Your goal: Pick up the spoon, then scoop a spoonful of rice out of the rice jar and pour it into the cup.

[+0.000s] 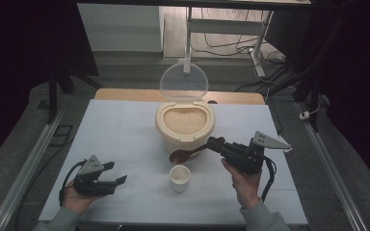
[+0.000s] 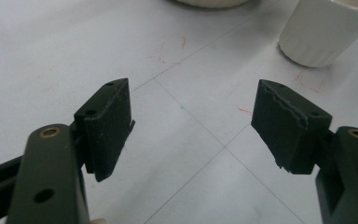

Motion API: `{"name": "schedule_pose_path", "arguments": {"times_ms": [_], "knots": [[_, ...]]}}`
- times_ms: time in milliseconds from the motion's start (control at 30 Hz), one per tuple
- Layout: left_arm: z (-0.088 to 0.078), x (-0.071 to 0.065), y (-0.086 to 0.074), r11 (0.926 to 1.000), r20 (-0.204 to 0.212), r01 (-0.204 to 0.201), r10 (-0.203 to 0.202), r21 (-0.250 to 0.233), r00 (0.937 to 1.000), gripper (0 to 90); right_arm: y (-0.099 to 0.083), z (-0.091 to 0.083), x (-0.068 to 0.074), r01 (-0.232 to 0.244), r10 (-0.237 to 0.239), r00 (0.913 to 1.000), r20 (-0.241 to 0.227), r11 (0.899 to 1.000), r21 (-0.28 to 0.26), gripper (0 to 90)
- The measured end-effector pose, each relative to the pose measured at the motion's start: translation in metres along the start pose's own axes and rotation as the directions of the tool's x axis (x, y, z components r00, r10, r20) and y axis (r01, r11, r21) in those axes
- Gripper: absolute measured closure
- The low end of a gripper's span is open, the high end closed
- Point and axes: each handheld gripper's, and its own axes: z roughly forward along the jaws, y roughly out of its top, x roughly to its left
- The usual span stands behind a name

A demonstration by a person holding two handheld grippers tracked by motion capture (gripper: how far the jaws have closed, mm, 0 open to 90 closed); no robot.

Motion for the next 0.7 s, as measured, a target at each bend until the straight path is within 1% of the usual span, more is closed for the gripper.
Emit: {"name": "schedule_pose_path", "arguments": {"times_ms": [133,300,400,467,567,633,700], "knots": [[0.001,0.000,0.000,1.0000,-0.002,-0.007,0.007,0.001,1.0000,27.4,0.003,-0.003,0.001,0.004,-0.004,1.0000,0.001,1.000,-0.013,83.6],[0.003,0.001,0.000,0.9999,0.001,-0.006,0.006,0.010,1.0000,26.9,0.008,-0.007,0.002,0.014,-0.014,0.9999,0.005,0.999,-0.031,83.6],[0.004,0.001,-0.001,0.9998,0.003,-0.007,0.007,0.020,1.0000,26.6,0.014,-0.009,0.000,0.011,-0.011,0.9999,0.009,0.999,-0.053,83.6],[0.005,0.000,-0.001,0.9998,0.004,-0.006,0.006,0.021,1.0000,26.5,0.016,-0.009,0.000,0.017,-0.016,0.9998,0.013,0.998,-0.057,83.6],[0.005,0.001,0.000,0.9997,0.004,-0.007,0.006,0.022,1.0000,26.4,0.026,-0.011,-0.002,0.037,-0.034,0.9989,0.032,0.996,-0.082,83.6],[0.005,0.000,0.000,0.9997,0.003,-0.006,0.006,0.022,1.0000,26.4,0.029,-0.011,-0.004,0.037,-0.034,0.9986,0.040,0.995,-0.092,83.6],[0.005,0.001,0.000,0.9997,0.003,-0.005,0.005,0.022,1.0000,26.5,0.039,-0.010,-0.011,0.053,-0.045,0.9959,0.079,0.994,-0.099,83.6]]}}
